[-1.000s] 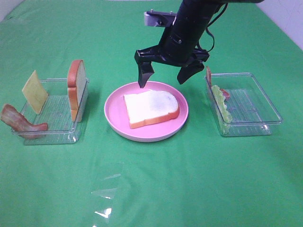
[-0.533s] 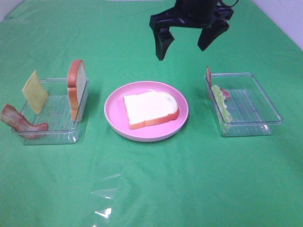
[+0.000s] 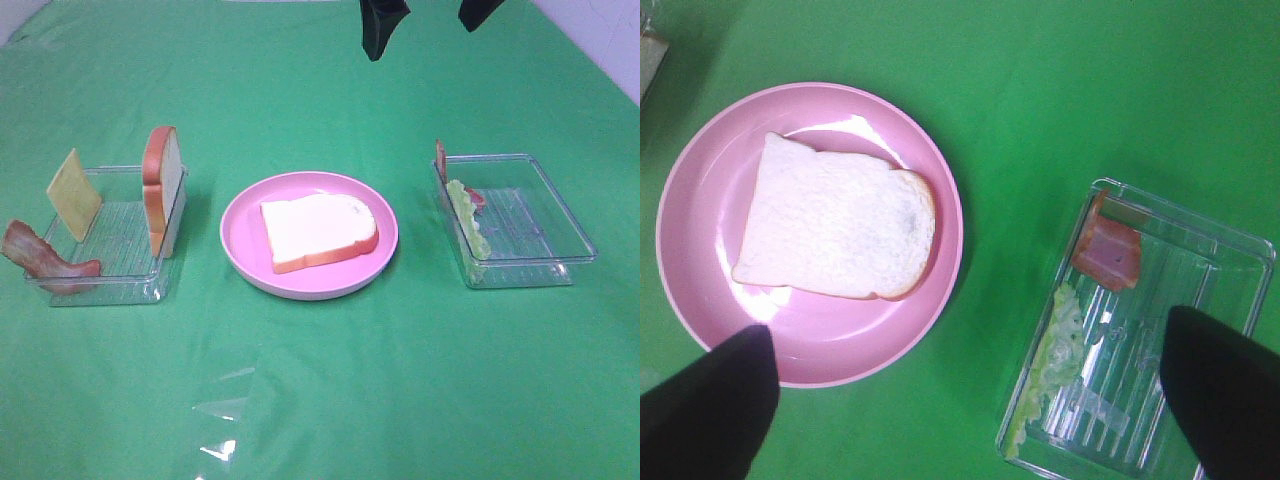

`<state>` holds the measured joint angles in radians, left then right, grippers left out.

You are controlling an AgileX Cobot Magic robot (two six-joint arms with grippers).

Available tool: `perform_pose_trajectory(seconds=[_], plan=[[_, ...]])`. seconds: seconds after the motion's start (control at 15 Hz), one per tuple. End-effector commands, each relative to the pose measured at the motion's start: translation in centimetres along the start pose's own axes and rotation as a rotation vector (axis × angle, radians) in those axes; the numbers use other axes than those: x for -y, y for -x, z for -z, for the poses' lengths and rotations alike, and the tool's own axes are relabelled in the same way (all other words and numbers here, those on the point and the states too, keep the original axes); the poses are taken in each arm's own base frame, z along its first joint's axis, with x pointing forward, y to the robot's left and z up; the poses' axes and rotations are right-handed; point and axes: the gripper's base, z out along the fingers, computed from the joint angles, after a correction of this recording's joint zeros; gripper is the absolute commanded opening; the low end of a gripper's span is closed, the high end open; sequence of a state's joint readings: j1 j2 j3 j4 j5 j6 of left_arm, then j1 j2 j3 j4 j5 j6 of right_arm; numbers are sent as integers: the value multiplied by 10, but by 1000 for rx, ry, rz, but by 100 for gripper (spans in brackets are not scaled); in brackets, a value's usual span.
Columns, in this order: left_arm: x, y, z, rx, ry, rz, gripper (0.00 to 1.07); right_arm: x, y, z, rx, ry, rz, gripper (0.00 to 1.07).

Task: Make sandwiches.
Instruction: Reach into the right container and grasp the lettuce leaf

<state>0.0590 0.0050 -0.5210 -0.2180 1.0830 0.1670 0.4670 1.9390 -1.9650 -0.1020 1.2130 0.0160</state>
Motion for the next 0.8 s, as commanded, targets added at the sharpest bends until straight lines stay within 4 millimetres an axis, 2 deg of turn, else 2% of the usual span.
perform_pose_trajectory(seconds=[0.07, 0.2, 0.33, 0.4, 0.53, 0.8], plan=[[0, 0, 0, -2, 3, 8, 100, 5, -11, 4, -105, -41, -15, 99], [0, 0, 0, -2, 3, 8, 100, 13, -11, 4, -108, -41, -47, 99], [0, 0, 0, -2, 3, 7, 100, 36, -20, -6, -154, -50, -110, 98], [0, 0, 0, -2, 3, 7, 100, 46, -27, -14, -190, -57, -134, 98], [0, 0, 0, -2, 3, 7, 100, 72, -55, -45, -325, -43, -216, 98], [0, 0, 0, -2, 3, 7, 100, 71, -65, -64, -340, -20, -227, 98]])
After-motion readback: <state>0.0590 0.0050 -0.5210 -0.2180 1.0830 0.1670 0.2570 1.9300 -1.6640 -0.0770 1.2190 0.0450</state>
